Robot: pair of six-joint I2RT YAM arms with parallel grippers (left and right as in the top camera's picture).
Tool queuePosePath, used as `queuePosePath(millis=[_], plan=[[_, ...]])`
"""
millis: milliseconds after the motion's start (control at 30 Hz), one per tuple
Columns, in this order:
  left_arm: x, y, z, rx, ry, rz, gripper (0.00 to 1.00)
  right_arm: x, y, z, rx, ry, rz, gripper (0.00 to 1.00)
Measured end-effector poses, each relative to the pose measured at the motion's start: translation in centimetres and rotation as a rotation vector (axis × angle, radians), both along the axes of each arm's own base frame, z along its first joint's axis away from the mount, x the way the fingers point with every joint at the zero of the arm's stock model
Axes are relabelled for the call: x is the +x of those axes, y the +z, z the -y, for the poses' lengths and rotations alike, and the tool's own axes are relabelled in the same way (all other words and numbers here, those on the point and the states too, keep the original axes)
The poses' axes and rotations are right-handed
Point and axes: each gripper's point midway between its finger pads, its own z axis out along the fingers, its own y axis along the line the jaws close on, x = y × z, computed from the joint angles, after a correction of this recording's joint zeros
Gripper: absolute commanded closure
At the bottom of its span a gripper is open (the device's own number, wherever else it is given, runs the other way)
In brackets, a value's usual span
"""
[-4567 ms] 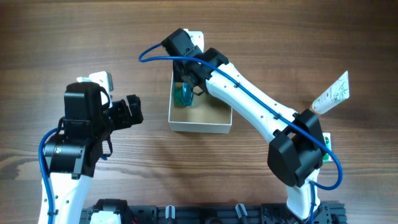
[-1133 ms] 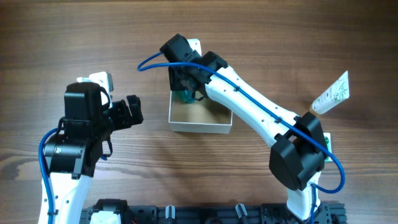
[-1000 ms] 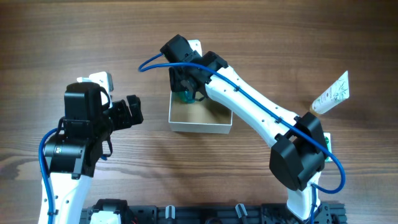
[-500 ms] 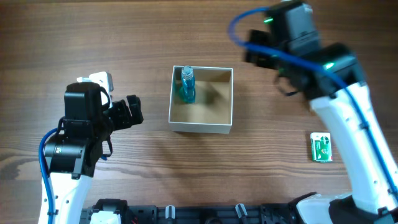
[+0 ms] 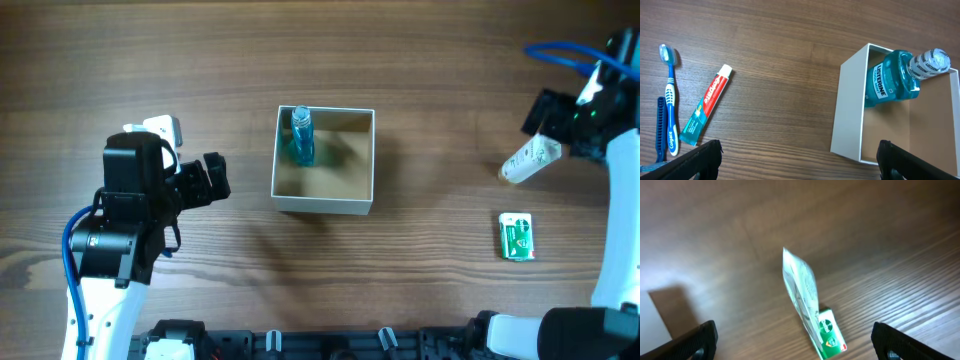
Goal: Pack container
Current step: 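Grasp the white Pantene tube with the right gripper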
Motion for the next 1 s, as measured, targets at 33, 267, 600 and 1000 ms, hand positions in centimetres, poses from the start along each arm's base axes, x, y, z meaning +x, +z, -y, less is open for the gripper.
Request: queuePosePath(millis=[33, 267, 600, 1000], plan=[[0.0, 0.0, 0.0, 0.000, 0.000, 0.000, 0.00, 0.0, -1.3, -0.2, 0.008, 0.014, -0.015, 0.05], [0.0, 0.0, 0.0, 0.000, 0.000, 0.000, 0.00, 0.4, -5.4, -0.3, 0.017, 0.045, -0.026, 0.36], [0.0, 0.0, 0.0, 0.000, 0.000, 0.000, 0.00, 1.6, -5.1, -0.1, 0.006, 0.042, 0.030, 0.85], [0.0, 0.0, 0.0, 0.000, 0.000, 0.000, 0.00, 1.6, -5.1, -0.2, 0.008, 0.046, 0.029, 0.96]])
